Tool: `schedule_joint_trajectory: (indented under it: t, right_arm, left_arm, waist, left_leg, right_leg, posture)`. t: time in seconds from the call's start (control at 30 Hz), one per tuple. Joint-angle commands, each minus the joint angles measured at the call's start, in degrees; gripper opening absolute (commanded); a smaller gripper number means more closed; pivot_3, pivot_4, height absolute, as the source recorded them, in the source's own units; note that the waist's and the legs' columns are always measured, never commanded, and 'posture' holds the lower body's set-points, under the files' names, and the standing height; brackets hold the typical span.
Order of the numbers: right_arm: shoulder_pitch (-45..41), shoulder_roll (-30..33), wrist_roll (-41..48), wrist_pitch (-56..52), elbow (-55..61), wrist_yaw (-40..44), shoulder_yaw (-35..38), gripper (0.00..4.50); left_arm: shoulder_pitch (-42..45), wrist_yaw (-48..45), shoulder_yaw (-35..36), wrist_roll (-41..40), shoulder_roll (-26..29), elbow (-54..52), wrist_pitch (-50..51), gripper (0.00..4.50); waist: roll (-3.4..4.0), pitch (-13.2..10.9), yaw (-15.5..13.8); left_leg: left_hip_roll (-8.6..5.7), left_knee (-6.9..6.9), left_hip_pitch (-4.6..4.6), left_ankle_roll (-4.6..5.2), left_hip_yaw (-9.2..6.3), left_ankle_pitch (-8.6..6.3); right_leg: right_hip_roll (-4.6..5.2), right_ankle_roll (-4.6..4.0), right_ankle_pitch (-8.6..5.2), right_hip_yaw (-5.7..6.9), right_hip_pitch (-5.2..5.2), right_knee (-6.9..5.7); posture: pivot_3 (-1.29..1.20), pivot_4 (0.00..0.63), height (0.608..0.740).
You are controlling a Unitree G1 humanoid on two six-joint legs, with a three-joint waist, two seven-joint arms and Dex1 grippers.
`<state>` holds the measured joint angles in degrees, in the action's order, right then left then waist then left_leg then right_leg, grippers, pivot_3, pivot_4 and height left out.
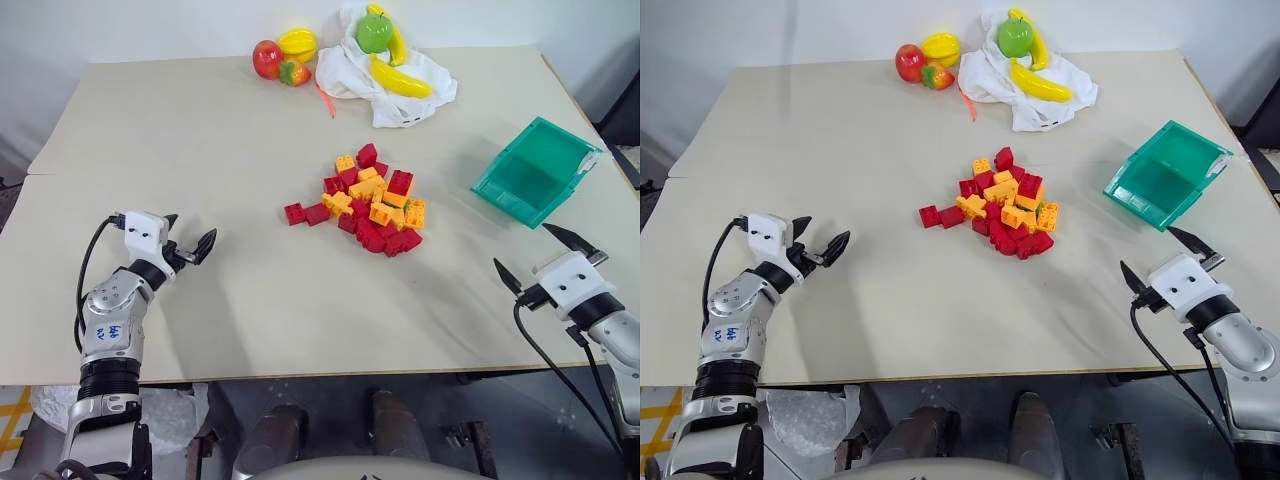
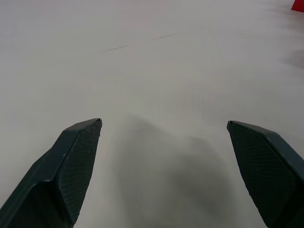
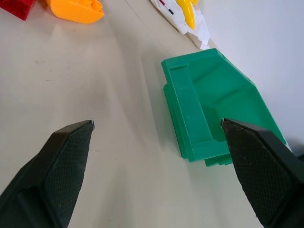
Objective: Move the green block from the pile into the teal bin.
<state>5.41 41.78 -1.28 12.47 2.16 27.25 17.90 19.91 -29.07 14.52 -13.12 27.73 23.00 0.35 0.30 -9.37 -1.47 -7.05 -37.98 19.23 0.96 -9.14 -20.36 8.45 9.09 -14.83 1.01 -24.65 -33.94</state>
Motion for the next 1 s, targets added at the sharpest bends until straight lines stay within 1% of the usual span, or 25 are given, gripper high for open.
schedule_joint_trajectory:
  t: [0.03,0.2,0.23,0.37,0.47,0.57,0.6,0.63,0.67,0.77,0.8,0.83,0.9,1.0]
  right_arm:
    - [0.1,-1.1,2.1,-1.1,3.6,0.3,0.3,4.48]
    - [0.6,-3.8,8.5,-10.7,11.7,1.7,0.4,4.48]
    - [0.4,-4.3,10.0,-13.7,14.2,1.6,0.1,4.48]
    - [-0.8,-5.3,12.2,-22.1,19.7,0.9,-0.7,4.48]
    - [-7.5,-9.3,15.2,-37.8,29.6,-3.7,-8.2,4.48]
    - [-12.8,-12.6,16.3,-47.1,34.0,-6.3,-13.3,4.48]
    - [-14.4,-14.6,17.2,-48.7,35.3,-7.3,-14.5,4.11]
    - [-16.2,-16.4,18.3,-51.4,36.1,-8.2,-15.7,3.92]
    - [-17.7,-18.0,18.9,-53.6,36.4,-9.2,-16.4,3.58]
    - [-23.7,-23.4,19.2,-58.6,34.0,-12.4,-19.5,2.54]
    - [-25.9,-25.7,19.0,-59.1,32.1,-13.4,-20.6,2.19]
    - [-28.2,-27.8,18.4,-59.3,29.4,-14.5,-21.5,1.83]
    - [-32.8,-31.3,16.7,-58.4,23.0,-15.8,-23.7,1.18]
    - [-37.3,-35.7,15.5,-56.8,15.1,-17.2,-24.8,0.19]
  left_arm:
    - [0.8,-0.5,-0.4,0.4,0.8,-1.9,-1.7,4.5]
    - [1.2,-3.4,-1.1,-0.9,1.1,-2.8,0.9,4.5]
    - [1.1,-5.2,-1.6,-1.4,1.5,-3.4,1.4,4.5]
    - [1.5,-9.7,-3.0,-1.7,2.3,-4.1,1.5,4.5]
    - [4.1,-21.1,-4.9,-5.0,3.4,-3.5,-0.8,4.5]
    - [6.3,-28.0,-5.4,-6.8,3.8,-1.4,-1.7,4.5]
    - [7.1,-31.4,-4.9,-9.0,3.3,-0.5,-1.5,4.5]
    - [8.1,-36.3,-4.0,-12.5,2.4,0.4,-1.0,4.5]
    - [8.8,-38.7,-3.7,-13.3,2.3,1.7,-2.1,4.5]
    - [11.3,-41.2,-5.4,-10.4,3.6,6.2,-5.0,4.5]
    - [12.1,-46.1,-5.0,-13.3,3.0,6.7,-3.9,4.5]
    - [12.9,-48.3,-5.3,-13.6,3.0,7.6,-4.7,4.5]
    - [14.0,-51.3,-5.7,-13.4,2.9,9.2,-5.9,4.5]
    - [15.6,-54.1,-5.8,-13.0,2.5,11.7,-7.5,4.5]
  waist:
    - [0.0,0.0,0.0]
    - [0.01,0.0,0.0]
    - [0.0,0.0,0.0]
    - [0.01,0.0,0.0]
    - [0.03,0.0,0.1]
    - [0.06,0.0,0.1]
    - [0.06,0.0,0.1]
    - [0.06,0.0,0.1]
    - [0.06,0.0,0.1]
    - [0.06,0.0,0.4]
    - [0.06,0.0,0.4]
    - [0.03,0.0,0.6]
    - [0.03,0.0,1.3]
    - [0.03,0.0,1.9]
  left_leg:
    - [0.0,0.0,0.0,0.0,0.0,0.0]
    - [0.05,0.0,0.0,0.0,0.02,0.0]
    - [0.04,0.0,0.0,0.02,0.04,-0.01]
    - [0.06,-0.01,0.01,0.03,0.04,-0.02]
    - [0.13,-0.02,0.02,0.02,0.08,-0.03]
    - [0.27,-0.06,0.07,-0.04,0.16,-0.06]
    - [0.29,-0.06,0.07,-0.06,0.15,-0.06]
    - [0.3,-0.05,0.07,-0.06,0.15,-0.06]
    - [0.32,-0.04,0.08,-0.07,0.14,-0.08]
    - [0.33,-0.03,0.11,-0.02,0.17,-0.14]
    - [0.32,-0.03,0.15,-0.01,0.21,-0.14]
    - [0.32,-0.03,0.23,-0.01,0.21,-0.14]
    - [0.32,-0.06,0.4,-0.01,0.26,-0.14]
    - [0.32,-0.13,0.57,-0.03,0.29,-0.13]
  right_leg:
    - [0.0,0.0,0.0,0.0,0.0,0.0]
    - [-0.02,0.0,0.0,-0.03,-0.01,0.0]
    - [-0.02,0.01,0.01,-0.04,-0.01,0.0]
    - [-0.02,0.01,0.02,-0.04,-0.02,0.0]
    - [-0.05,-0.04,0.05,-0.05,-0.07,0.0]
    - [-0.13,-0.16,0.12,-0.03,-0.15,0.0]
    - [-0.15,-0.17,0.12,-0.02,-0.16,-0.01]
    - [-0.16,-0.17,0.12,-0.02,-0.17,0.0]
    - [-0.2,-0.18,0.12,-0.02,-0.18,0.02]
    - [-0.23,-0.17,0.13,-0.03,-0.21,-0.08]
    - [-0.23,-0.17,0.13,-0.05,-0.27,-0.1]
    - [-0.23,-0.17,0.13,-0.06,-0.38,-0.13]
    - [-0.25,-0.18,0.14,-0.08,-0.59,-0.23]
    - [-0.25,-0.2,0.14,-0.11,-0.84,-0.42]
  posture:
    - [0.0,0.15,0.74]
    - [0.0,0.15,0.74]
    - [0.0,0.15,0.74]
    - [0.0,0.15,0.74]
    - [0.0,0.15,0.74]
    - [0.0,0.15,0.74]
    - [0.0,0.15,0.74]
    - [0.0,0.15,0.74]
    - [0.0,0.15,0.74]
    - [0.0,0.15,0.74]
    - [0.0,0.15,0.74]
    - [0.0,0.15,0.74]
    - [0.0,0.15,0.74]
    - [0.0,0.15,0.74]
